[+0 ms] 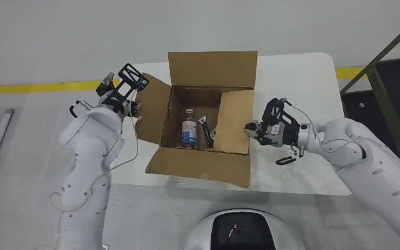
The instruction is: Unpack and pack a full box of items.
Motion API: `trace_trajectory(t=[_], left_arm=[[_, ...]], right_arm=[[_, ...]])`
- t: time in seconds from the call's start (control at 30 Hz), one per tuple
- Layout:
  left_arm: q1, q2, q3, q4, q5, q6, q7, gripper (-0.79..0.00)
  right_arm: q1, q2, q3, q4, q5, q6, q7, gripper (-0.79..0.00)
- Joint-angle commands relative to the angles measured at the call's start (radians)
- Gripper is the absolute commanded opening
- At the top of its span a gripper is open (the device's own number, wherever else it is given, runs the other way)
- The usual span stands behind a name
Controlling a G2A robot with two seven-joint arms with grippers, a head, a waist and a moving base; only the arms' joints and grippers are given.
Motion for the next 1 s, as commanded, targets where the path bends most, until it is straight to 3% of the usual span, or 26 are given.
trace_trajectory(t=[0.0,0.33,0.63,0.83,0.97], left_arm=[[0.011,0.002,0.000,0.015,0.023,-0.006,0.011,0.000],[0.081,0.006,0.015,0.065,0.093,-0.004,0.053,0.000],[0.045,0.000,0.000,-0.033,0.031,0.008,0.063,0.000],[-0.009,-0.012,0.023,-0.123,-0.086,0.019,0.075,0.000],[-0.029,-0.030,0.050,-0.152,-0.344,0.093,0.065,0.000]], right_arm=[[-0.004,0.000,-0.001,-0.003,0.001,0.002,0.000,-0.785],[-0.017,0.001,0.002,-0.017,0.000,0.007,0.009,-0.785],[-0.049,0.010,0.077,-0.064,0.020,0.014,-0.040,-0.785],[-0.120,0.029,0.194,-0.097,0.041,0.016,-0.057,-0.785],[-0.179,0.044,0.282,-0.110,0.042,0.016,-0.054,-0.785]])
